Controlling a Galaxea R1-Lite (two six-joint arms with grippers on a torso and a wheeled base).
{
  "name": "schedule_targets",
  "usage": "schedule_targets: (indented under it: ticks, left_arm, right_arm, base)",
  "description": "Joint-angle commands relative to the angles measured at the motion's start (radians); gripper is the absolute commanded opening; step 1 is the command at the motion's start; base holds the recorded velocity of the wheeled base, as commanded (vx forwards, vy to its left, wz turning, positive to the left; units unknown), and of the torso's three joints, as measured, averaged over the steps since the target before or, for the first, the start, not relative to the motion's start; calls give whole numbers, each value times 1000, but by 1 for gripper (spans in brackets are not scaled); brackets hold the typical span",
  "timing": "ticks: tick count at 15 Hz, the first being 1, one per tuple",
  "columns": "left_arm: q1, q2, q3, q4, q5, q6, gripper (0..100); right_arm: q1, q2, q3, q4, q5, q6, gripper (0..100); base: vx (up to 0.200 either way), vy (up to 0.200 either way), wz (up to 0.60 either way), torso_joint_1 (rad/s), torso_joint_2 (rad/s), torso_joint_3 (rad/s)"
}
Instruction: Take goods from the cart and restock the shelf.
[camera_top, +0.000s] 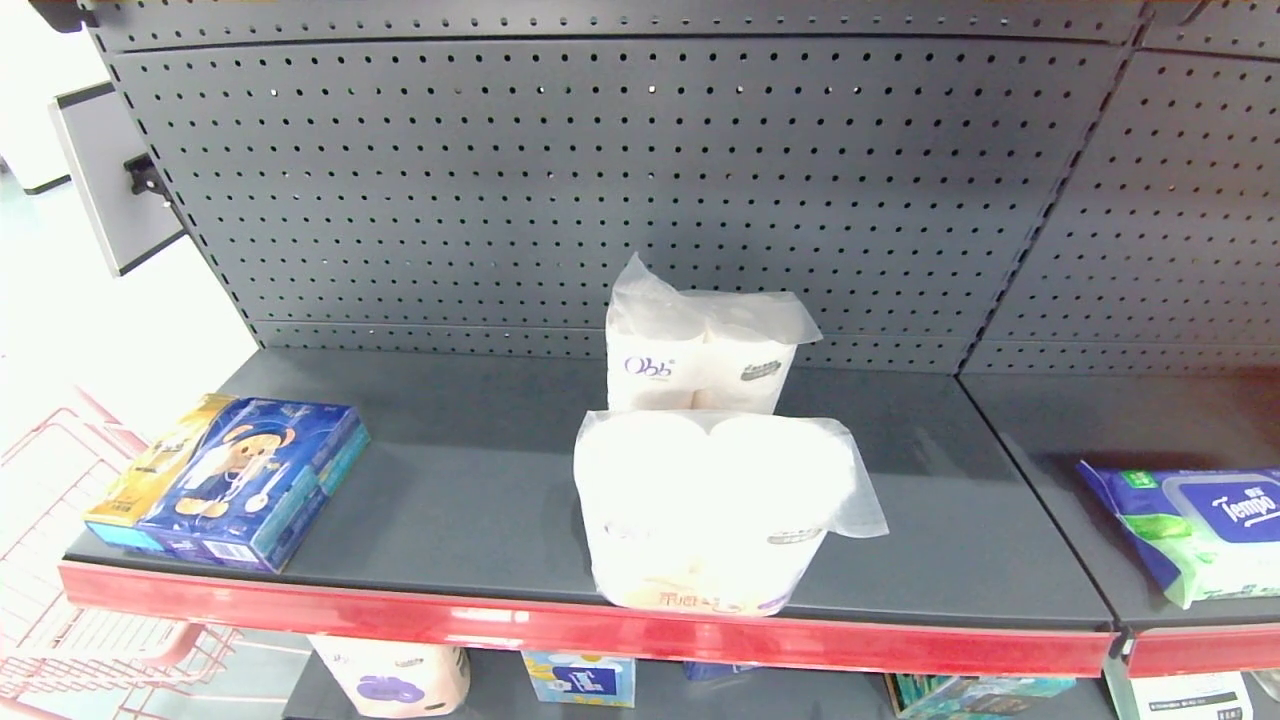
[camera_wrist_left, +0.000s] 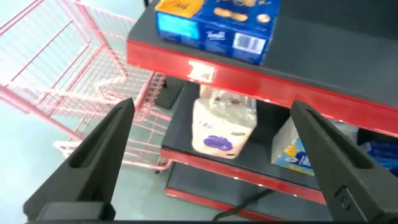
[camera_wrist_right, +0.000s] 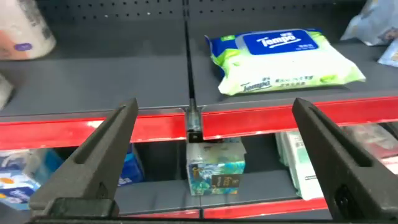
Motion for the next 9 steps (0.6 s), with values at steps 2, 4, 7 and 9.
schedule_targets:
  ticks: [2, 4, 7, 9]
  left_arm:
    - [9, -39, 4, 1, -59, 8, 100]
    - [9, -104, 21, 1, -144, 49, 100]
    - [9, -131, 35, 1, -158, 112, 100]
    - [9, -135, 38, 2, -158, 112, 100]
  right_arm:
    - [1, 0, 2, -4, 12, -1, 100]
    - [1, 0, 20, 5, 136, 8, 100]
    - [3, 0, 21, 5, 167, -19, 100]
    - [1, 0, 21, 5, 123, -16, 100]
  base:
    - [0, 0, 0, 0, 0, 0]
    - [0, 0, 0, 0, 0, 0]
    - [0, 0, 0, 0, 0, 0]
    - [0, 0, 0, 0, 0, 0]
